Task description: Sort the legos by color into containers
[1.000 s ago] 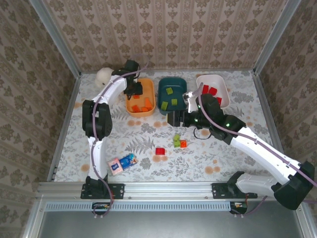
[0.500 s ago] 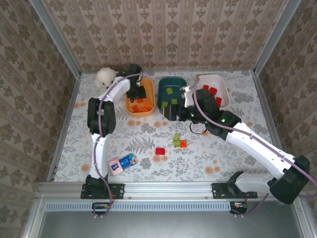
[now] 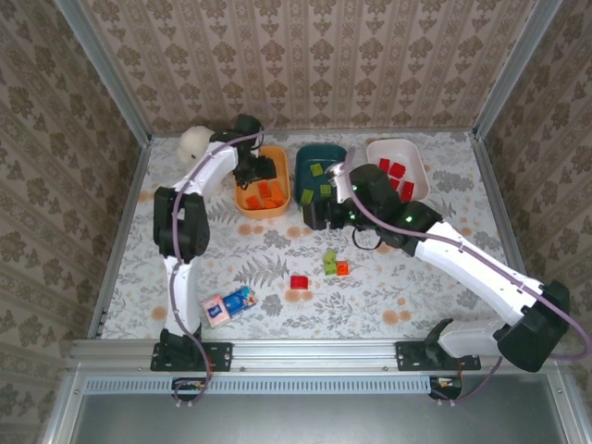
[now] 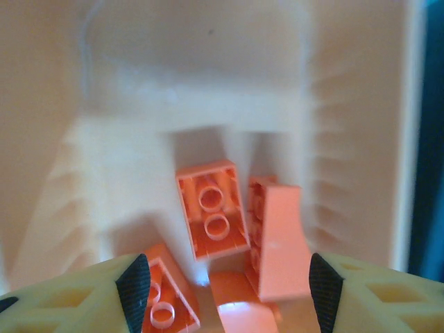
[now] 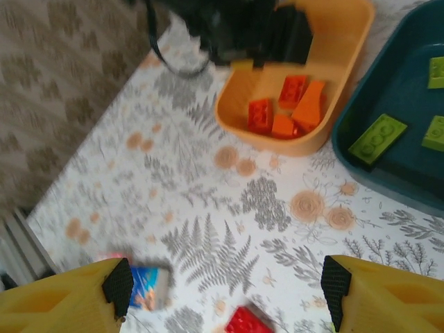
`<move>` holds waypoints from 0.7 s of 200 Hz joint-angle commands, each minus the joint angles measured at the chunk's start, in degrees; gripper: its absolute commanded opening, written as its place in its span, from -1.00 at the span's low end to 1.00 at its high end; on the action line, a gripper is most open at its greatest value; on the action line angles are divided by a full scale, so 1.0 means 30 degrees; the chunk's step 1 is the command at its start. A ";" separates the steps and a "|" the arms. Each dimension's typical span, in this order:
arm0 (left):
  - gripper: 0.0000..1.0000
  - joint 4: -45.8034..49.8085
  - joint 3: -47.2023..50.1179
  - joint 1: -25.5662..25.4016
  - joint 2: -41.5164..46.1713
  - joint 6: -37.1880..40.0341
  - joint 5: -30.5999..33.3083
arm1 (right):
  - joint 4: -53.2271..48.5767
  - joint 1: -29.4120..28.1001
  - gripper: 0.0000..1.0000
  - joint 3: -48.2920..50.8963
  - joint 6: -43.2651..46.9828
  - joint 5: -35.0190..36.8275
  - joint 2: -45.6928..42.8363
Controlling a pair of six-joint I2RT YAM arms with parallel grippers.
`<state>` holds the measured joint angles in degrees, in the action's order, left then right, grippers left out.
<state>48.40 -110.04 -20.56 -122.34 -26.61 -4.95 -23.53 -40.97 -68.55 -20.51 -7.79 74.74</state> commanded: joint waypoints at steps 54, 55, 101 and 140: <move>0.46 -0.3437 1.2034 0.0349 1.2863 -0.4809 -0.2066 | -0.3114 -0.2863 0.61 0.0411 1.1507 -0.3450 0.4785; 0.46 -0.3399 1.2140 0.0334 1.3009 -0.4825 -0.2083 | -0.3143 -0.2894 0.61 0.0381 1.1619 -0.3429 0.4862; 0.49 -0.1873 1.7057 0.0418 1.9156 -0.6197 -0.2105 | -0.3997 -0.3311 0.73 -0.1293 1.3440 -0.1555 0.8393; 0.49 -0.0479 1.8532 0.0523 2.2706 -0.7032 -0.0953 | -0.4109 -0.4220 0.77 -0.1891 1.3233 0.0372 1.0233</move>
<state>44.03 -55.92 -19.57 -59.22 -44.34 -10.02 -34.09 -51.75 -71.85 17.23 -11.73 102.72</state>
